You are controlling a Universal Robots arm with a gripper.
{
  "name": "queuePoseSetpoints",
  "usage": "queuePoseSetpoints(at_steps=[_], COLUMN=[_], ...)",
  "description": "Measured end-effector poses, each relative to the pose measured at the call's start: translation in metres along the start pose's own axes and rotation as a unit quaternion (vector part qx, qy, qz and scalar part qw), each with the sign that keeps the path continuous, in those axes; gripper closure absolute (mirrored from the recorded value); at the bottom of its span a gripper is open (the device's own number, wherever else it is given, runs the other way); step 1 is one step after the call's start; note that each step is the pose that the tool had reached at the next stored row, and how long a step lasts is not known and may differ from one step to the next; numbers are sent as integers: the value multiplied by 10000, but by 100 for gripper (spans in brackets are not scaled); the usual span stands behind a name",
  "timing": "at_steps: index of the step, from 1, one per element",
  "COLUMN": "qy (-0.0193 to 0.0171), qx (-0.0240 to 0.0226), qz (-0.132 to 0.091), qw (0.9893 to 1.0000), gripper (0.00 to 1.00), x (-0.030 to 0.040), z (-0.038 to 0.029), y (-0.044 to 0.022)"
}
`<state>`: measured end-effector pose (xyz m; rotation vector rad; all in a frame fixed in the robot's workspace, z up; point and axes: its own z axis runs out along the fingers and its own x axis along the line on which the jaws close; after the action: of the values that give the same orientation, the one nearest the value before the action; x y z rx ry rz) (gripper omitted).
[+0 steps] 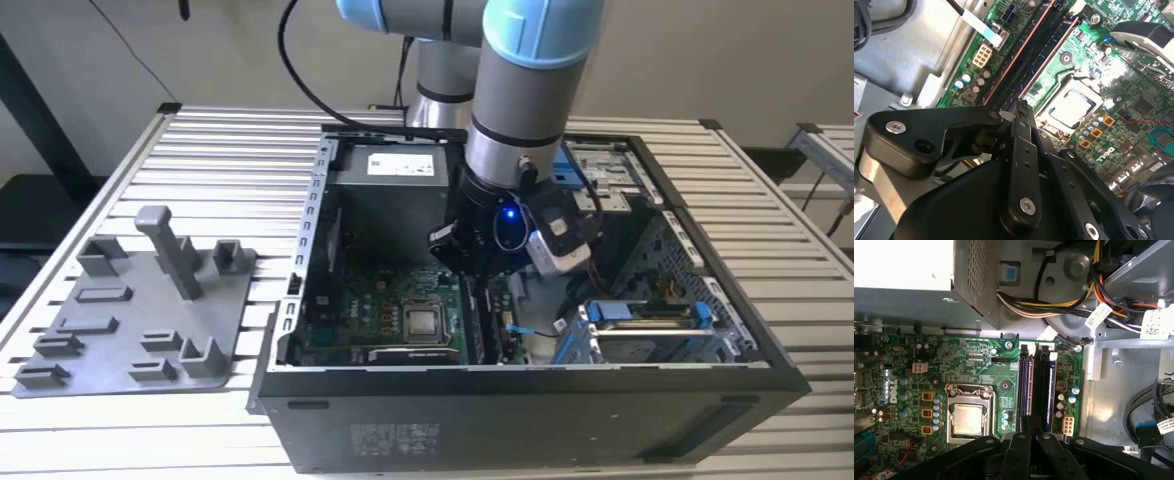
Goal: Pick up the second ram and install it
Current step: 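Press down the second ram until it locks into place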
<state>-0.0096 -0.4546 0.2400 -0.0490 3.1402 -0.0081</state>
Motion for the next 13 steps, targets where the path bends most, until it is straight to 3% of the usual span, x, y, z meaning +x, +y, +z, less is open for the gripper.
queuePoseSetpoints(at_steps=[7,13], qy=[-16,-20], qx=[0,-1], qz=[-375,-811], qw=[9993,9967], gripper=[89,89], x=[5,5], z=[8,18], y=[6,14])
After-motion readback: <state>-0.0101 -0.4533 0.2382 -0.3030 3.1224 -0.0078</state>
